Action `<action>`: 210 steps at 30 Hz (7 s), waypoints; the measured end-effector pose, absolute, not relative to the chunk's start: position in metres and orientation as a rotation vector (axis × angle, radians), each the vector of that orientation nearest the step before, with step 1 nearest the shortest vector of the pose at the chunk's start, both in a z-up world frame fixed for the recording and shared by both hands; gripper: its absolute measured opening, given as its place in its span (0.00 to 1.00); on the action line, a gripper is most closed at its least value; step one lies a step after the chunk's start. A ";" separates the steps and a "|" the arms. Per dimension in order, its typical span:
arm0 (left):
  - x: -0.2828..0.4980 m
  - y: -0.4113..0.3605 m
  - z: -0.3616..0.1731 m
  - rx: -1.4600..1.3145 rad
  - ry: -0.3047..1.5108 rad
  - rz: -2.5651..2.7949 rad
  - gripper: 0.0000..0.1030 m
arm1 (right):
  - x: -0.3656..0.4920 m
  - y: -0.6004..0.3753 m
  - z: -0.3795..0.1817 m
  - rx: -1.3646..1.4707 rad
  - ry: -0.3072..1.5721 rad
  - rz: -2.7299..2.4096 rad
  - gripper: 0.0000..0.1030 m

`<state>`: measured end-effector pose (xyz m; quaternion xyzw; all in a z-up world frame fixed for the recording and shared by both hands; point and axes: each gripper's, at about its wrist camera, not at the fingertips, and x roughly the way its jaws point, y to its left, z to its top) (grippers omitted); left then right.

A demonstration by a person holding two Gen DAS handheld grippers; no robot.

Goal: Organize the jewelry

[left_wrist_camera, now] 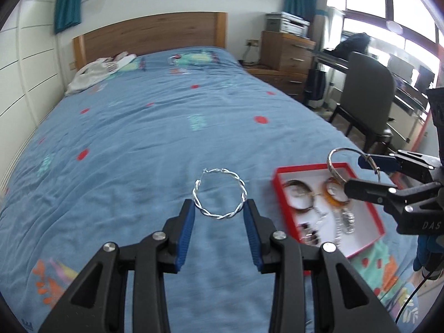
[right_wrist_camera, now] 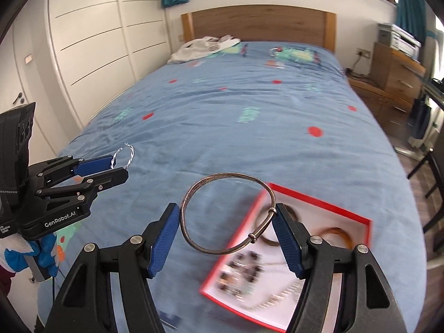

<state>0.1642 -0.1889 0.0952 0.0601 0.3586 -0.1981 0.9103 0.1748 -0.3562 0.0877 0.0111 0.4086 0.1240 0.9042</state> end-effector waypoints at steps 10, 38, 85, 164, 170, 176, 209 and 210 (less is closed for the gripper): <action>0.157 -0.287 0.062 0.186 0.807 -0.538 0.33 | 0.157 -0.440 0.060 0.072 0.891 0.193 0.66; 0.147 -0.342 -0.033 0.321 1.002 -0.621 0.33 | 0.159 -0.473 -0.038 -0.014 1.036 0.382 0.66; 0.138 -0.340 -0.004 0.331 0.983 -0.568 0.42 | 0.129 -0.484 -0.001 -0.173 1.064 0.346 0.68; -0.052 -0.103 0.169 0.082 0.612 0.030 0.44 | -0.024 -0.313 0.144 0.106 0.703 0.151 0.98; -0.055 -0.103 0.171 0.077 0.608 0.041 0.52 | -0.028 -0.312 0.144 0.096 0.694 0.144 0.98; -0.057 -0.102 0.171 0.075 0.609 0.029 0.53 | -0.030 -0.315 0.138 0.102 0.699 0.128 0.99; -0.055 -0.109 0.150 0.102 0.661 0.003 0.53 | -0.030 -0.319 0.120 0.107 0.741 0.132 0.99; -0.056 -0.109 0.149 0.102 0.661 0.001 0.53 | -0.030 -0.319 0.120 0.108 0.742 0.132 0.99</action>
